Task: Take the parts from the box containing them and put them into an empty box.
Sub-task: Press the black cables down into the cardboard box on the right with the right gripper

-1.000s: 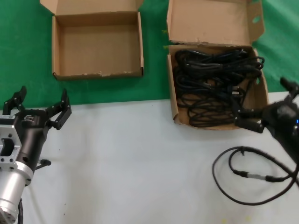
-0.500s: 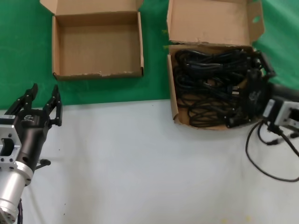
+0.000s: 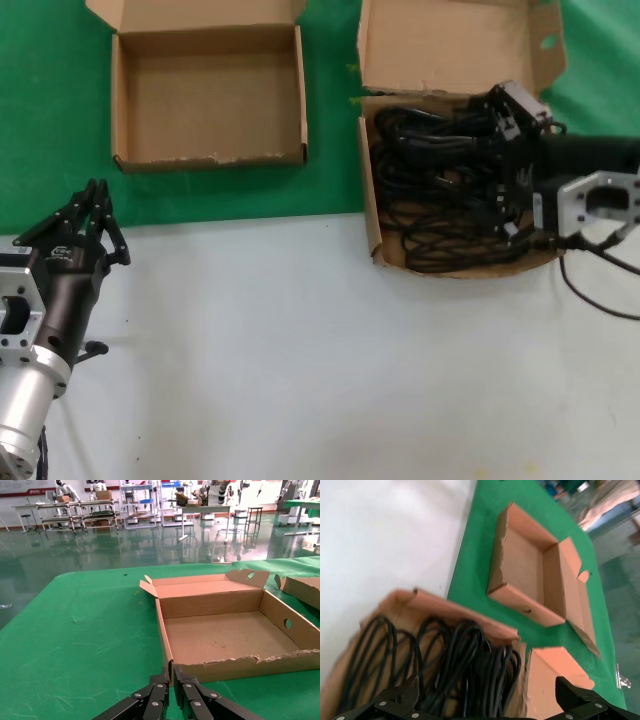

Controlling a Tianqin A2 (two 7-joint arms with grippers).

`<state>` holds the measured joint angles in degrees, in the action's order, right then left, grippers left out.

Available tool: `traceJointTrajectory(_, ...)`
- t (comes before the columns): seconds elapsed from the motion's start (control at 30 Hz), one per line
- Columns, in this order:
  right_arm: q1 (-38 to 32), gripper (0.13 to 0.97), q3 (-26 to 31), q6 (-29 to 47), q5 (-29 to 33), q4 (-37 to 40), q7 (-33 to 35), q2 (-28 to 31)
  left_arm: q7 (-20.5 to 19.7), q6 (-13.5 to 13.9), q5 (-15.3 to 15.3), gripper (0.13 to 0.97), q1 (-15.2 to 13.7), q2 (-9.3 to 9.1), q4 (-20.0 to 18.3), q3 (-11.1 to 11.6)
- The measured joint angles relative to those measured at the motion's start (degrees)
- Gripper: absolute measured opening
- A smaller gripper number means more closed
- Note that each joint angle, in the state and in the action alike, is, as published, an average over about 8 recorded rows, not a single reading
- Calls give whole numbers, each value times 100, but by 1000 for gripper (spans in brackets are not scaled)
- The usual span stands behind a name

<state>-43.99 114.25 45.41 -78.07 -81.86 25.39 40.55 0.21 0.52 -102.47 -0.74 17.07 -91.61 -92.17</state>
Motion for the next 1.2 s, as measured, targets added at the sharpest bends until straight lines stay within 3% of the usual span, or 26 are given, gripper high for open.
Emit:
traceJointTrajectory(0.27, -427, 934, 202, 73, 655, 203, -309, -119, 0, 0, 0, 157, 0, 0, 0, 0)
traceJointTrajectory(0.53, -545, 905, 236, 36, 795, 325, -329, -199, 0, 0, 0, 145, 0, 0, 0, 0)
traceJointTrajectory(0.83, -618, 783, 267, 34, 793, 443, -189, -231, 0, 0, 0, 145, 0, 0, 0, 0)
traceJointTrajectory(1.2, -770, 544, 355, 21, 847, 728, -45, -371, -1, 0, 1, 145, 0, 0, 0, 0)
